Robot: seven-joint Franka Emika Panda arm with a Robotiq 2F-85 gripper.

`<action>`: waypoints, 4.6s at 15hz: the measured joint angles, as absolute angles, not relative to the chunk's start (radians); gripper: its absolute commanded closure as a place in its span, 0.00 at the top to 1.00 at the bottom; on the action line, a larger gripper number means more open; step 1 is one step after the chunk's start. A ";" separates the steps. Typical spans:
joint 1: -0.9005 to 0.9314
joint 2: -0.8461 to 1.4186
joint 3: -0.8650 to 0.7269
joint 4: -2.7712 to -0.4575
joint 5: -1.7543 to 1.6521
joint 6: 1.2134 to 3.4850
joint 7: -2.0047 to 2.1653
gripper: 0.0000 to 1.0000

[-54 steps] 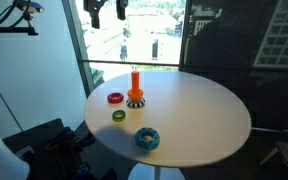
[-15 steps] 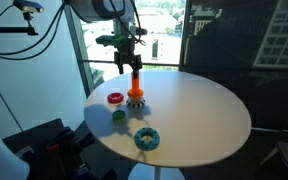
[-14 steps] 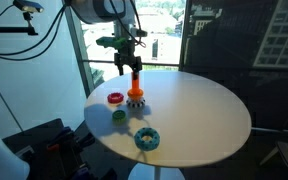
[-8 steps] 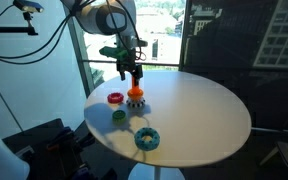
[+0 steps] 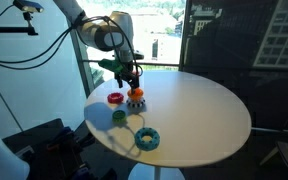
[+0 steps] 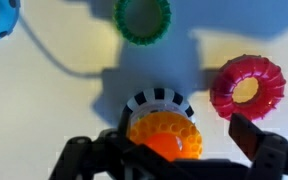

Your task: Put the orange ring on the table

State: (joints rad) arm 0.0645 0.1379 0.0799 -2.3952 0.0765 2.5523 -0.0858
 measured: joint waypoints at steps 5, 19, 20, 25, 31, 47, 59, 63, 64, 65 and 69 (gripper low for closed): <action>0.066 0.180 0.080 -2.399 0.076 2.607 -0.050 1.00; 0.088 0.232 0.064 -2.399 0.066 2.742 0.106 1.00; 0.091 0.232 0.060 -2.399 0.062 2.749 0.119 1.00; 0.113 0.234 0.030 -2.399 0.006 2.785 0.201 1.00; 0.157 0.246 -0.017 -2.399 -0.080 2.802 0.296 1.00; 0.233 0.289 -0.092 -2.399 -0.150 2.896 0.410 1.00; 0.309 0.300 -0.179 -2.399 -0.150 2.962 0.431 0.78; 0.311 0.290 -0.188 -2.399 -0.150 2.963 0.431 0.74; 0.311 0.285 -0.190 -2.399 -0.150 2.963 0.431 0.74; 0.311 0.279 -0.192 -2.399 -0.150 2.963 0.431 0.75; 0.317 0.249 -0.202 -2.402 -0.150 2.963 0.431 0.76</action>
